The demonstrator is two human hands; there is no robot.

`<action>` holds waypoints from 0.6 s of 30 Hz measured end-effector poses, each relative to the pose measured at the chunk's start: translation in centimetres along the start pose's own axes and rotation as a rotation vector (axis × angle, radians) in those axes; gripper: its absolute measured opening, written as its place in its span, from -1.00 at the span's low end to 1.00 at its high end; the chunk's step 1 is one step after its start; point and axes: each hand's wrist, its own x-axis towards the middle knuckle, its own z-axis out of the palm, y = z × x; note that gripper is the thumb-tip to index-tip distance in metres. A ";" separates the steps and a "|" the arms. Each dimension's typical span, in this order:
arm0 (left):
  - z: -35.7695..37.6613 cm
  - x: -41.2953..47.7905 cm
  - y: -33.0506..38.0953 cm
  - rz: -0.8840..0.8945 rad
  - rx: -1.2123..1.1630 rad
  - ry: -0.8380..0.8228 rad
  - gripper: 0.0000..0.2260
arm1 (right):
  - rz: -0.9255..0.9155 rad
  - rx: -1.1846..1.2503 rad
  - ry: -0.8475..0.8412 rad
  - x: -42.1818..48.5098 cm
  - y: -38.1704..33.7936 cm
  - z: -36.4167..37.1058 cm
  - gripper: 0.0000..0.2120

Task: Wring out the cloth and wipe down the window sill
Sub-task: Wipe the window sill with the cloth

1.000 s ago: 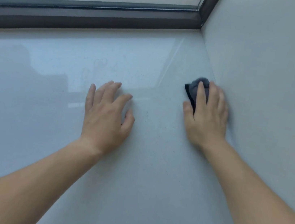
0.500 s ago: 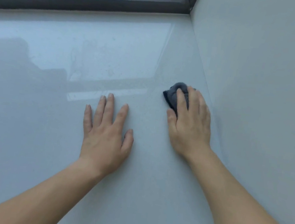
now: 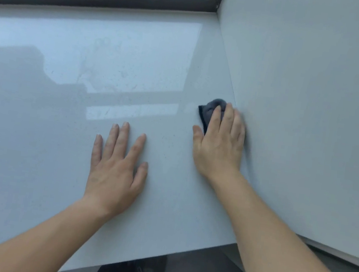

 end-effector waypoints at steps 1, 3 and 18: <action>0.1 0.0 0.0 -0.005 0.006 0.000 -0.42 | 0.049 0.017 -0.015 0.8 0.1 -0.2 -0.29; 0.1 0.1 0.1 -0.018 0.018 0.003 -0.42 | 0.068 0.027 -0.030 0.9 0.4 -0.2 -0.29; 0.7 0.0 0.1 -0.018 0.051 0.009 -0.41 | 0.072 0.134 0.018 -10.4 2.0 0.6 -0.37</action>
